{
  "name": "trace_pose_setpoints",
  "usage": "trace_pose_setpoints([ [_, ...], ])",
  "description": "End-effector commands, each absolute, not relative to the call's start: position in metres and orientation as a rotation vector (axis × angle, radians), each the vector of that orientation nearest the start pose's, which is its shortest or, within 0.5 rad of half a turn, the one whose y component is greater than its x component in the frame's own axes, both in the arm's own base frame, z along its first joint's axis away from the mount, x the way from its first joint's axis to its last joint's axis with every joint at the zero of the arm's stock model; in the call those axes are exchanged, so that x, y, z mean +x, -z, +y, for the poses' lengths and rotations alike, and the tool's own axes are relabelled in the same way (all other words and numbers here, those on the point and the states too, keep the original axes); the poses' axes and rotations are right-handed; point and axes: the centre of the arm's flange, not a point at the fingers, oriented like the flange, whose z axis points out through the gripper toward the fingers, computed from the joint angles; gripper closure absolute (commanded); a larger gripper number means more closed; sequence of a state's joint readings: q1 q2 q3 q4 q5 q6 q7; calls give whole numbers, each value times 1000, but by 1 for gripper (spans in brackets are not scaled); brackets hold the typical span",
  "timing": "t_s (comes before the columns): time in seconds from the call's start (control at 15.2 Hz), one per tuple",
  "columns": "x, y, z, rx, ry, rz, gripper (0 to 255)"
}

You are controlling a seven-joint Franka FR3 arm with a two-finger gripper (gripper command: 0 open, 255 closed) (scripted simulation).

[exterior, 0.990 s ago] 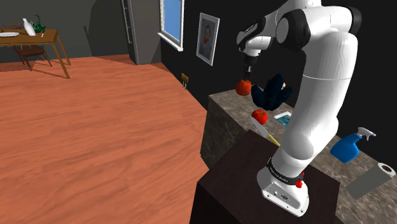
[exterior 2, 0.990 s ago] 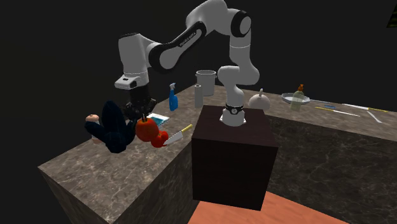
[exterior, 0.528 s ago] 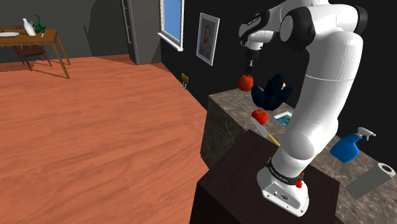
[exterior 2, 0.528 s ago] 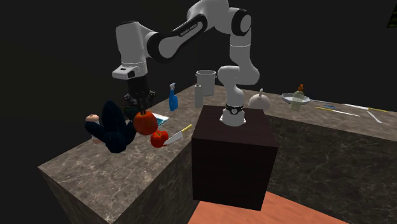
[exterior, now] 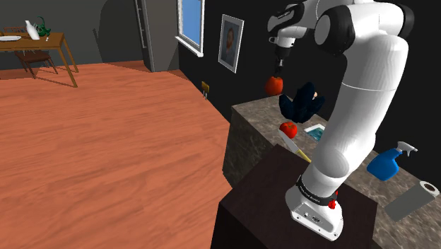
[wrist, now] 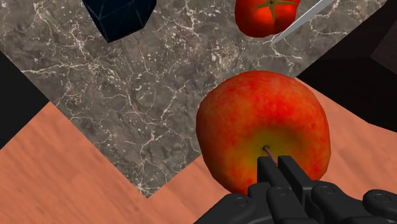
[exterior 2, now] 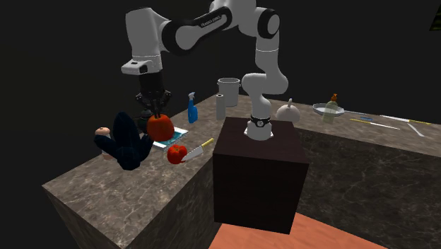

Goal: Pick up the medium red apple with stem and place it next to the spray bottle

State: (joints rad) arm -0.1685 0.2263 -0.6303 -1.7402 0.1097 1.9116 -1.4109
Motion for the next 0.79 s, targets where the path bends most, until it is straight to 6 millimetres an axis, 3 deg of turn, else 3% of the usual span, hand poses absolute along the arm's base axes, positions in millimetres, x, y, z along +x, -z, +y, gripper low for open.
trace_pose_setpoints([
  [0.0,451,-474,-417,-3012,-49,-909,255],
  [0.59,451,-521,-417,-3012,-49,-909,255],
  [0.73,425,-521,-415,-3012,-49,-909,255],
])
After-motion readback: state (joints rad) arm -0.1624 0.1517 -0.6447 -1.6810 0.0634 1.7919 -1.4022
